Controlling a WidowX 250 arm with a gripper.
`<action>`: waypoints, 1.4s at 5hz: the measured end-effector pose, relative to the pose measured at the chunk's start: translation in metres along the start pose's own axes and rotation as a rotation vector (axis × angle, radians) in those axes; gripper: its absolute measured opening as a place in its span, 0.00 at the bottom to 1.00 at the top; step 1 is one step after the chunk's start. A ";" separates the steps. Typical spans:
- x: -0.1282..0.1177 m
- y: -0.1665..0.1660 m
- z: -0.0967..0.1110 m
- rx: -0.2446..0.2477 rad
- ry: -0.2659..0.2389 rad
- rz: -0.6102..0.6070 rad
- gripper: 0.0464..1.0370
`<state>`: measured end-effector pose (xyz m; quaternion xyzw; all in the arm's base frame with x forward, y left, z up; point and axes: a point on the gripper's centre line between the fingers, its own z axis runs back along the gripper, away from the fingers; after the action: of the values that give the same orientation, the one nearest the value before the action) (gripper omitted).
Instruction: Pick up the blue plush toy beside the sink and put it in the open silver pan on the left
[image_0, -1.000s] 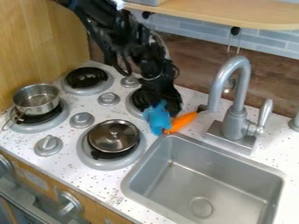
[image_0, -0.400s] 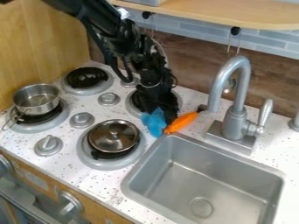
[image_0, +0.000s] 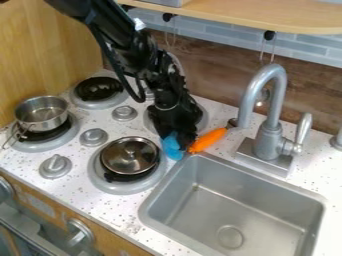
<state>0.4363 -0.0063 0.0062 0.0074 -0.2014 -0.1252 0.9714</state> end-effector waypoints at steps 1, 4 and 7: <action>-0.010 0.007 0.010 0.027 -0.007 0.030 0.47; -0.027 0.060 0.087 0.222 -0.105 0.152 0.28; -0.122 0.164 0.161 0.488 -0.054 0.475 0.28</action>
<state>0.3041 0.1888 0.1172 0.1891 -0.2474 0.1561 0.9374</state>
